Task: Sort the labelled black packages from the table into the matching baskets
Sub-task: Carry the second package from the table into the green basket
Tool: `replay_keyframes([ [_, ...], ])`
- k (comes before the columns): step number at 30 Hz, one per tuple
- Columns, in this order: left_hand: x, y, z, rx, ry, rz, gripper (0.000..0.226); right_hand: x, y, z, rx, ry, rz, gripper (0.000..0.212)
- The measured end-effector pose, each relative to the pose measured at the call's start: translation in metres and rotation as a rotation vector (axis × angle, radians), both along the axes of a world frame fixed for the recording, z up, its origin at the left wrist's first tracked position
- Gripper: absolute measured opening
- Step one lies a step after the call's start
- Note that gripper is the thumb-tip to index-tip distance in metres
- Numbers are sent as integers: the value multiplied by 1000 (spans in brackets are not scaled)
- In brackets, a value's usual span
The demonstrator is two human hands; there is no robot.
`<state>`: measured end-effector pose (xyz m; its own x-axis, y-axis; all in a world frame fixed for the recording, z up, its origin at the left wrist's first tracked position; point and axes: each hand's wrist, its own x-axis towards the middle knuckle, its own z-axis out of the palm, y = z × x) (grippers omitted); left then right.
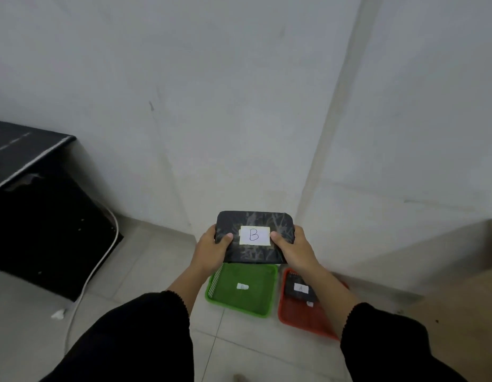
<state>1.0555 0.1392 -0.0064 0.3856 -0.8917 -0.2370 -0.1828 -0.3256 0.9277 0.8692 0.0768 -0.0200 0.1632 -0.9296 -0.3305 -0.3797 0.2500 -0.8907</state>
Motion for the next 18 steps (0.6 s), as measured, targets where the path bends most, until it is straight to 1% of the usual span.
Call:
replay_keyframes([
  [5,21,-38,-21,43,17,-7,47,18,-30,-25,75,-11,-59,57],
  [12,52,-74,-61,130,53,-47,44,43,-57,-57,153,-12,-107,47],
  [18,80,-111,-118,206,111,-142,38,62,-79,-105,186,6,-201,40],
])
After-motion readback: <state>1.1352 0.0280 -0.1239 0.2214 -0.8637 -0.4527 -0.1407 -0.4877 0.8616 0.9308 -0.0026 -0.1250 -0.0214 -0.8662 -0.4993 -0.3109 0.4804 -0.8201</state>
